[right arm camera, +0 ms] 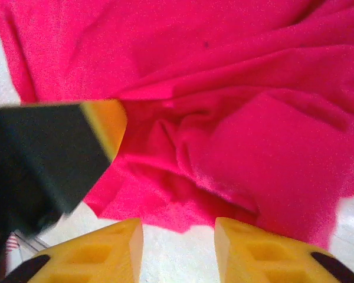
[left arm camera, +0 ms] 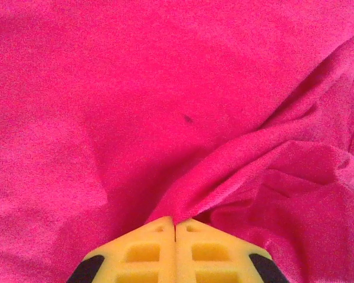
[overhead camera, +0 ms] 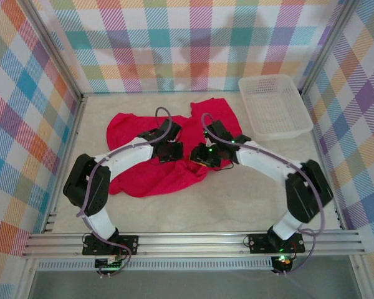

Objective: Fold the inside-out t-shirt

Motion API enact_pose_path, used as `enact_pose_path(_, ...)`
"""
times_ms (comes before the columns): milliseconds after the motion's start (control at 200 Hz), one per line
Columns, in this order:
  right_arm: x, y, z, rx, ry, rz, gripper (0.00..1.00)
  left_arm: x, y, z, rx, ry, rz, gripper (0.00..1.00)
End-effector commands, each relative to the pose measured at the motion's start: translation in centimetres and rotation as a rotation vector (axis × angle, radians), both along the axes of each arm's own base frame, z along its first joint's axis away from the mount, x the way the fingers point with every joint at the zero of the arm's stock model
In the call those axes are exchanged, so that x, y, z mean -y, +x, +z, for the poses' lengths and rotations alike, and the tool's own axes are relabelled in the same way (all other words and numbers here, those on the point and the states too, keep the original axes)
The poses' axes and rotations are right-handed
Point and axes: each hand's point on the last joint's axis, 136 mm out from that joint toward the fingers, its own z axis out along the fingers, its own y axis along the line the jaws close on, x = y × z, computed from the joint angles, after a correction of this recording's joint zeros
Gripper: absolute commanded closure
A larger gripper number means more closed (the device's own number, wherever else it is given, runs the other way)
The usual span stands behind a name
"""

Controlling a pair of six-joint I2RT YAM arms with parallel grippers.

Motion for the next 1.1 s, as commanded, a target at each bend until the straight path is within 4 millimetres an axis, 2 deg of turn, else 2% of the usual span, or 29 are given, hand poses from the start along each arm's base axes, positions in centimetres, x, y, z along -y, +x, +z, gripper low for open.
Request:
enact_pose_path(0, -1.1, 1.3, -1.8, -0.07, 0.008, -0.067, 0.56, 0.0, -0.5, 0.9, 0.01, -0.043, 0.016, 1.0)
enact_pose_path(120, -0.6, 2.4, -4.1, -0.09, -0.063, -0.114, 0.49, -0.4, -0.7, 1.3, 0.019, -0.04, 0.019, 1.0)
enact_pose_path(230, -0.5, 3.1, -5.0, -0.082, -0.084, -0.127, 0.51, -0.7, -0.9, 1.7, 0.029, -0.036, 0.024, 1.0)
enact_pose_path(280, -0.6, 3.4, -5.2, -0.073, -0.09, -0.125, 0.61, -0.7, -0.9, 1.7, 0.031, -0.039, 0.023, 1.0)
enact_pose_path(355, -0.8, 3.7, -4.7, -0.059, -0.079, -0.116, 0.9, -0.6, -0.8, 1.9, 0.034, -0.045, 0.024, 1.0)
enact_pose_path(395, -0.9, 3.7, -4.0, -0.049, -0.073, -0.108, 1.0, -0.6, -0.8, 1.9, 0.035, -0.044, 0.023, 1.0)
enact_pose_path(460, -0.7, 3.5, -2.2, -0.022, -0.062, -0.093, 1.0, -0.7, -0.7, 1.9, 0.037, -0.035, 0.026, 1.0)
enact_pose_path(585, 1.2, 2.5, 2.2, 0.062, -0.074, -0.079, 1.0, -1.5, -0.3, 1.5, 0.034, -0.008, 0.037, 1.0)
enact_pose_path(680, 3.9, 1.8, 5.7, 0.135, -0.069, -0.106, 1.0, -2.1, 0.0, 1.1, 0.028, 0.012, 0.05, 1.0)
enact_pose_path(770, 7.1, 1.5, 7.4, 0.168, -0.05, -0.167, 1.0, -2.4, -0.1, 0.7, 0.023, 0.015, 0.058, 1.0)
enact_pose_path(845, 9.5, 1.4, 7.4, 0.169, -0.049, -0.218, 1.0, -2.2, -0.5, 0.8, 0.014, -0.004, 0.059, 1.0)
enact_pose_path(900, 10.3, 1.4, 6.8, 0.158, -0.041, -0.237, 1.0, -1.7, -0.7, 1.0, 0.008, -0.045, 0.06, 1.0)
enact_pose_path(975, 10.1, 1.6, 5.7, 0.13, -0.026, -0.236, 1.0, -0.7, -1.1, 1.6, 0.013, -0.107, 0.058, 1.0)
enact_pose_path(1095, 8.6, 2.3, 3.6, 0.073, 0.003, -0.206, 1.0, 0.2, -1.3, 1.8, 0.029, -0.133, 0.057, 1.0)
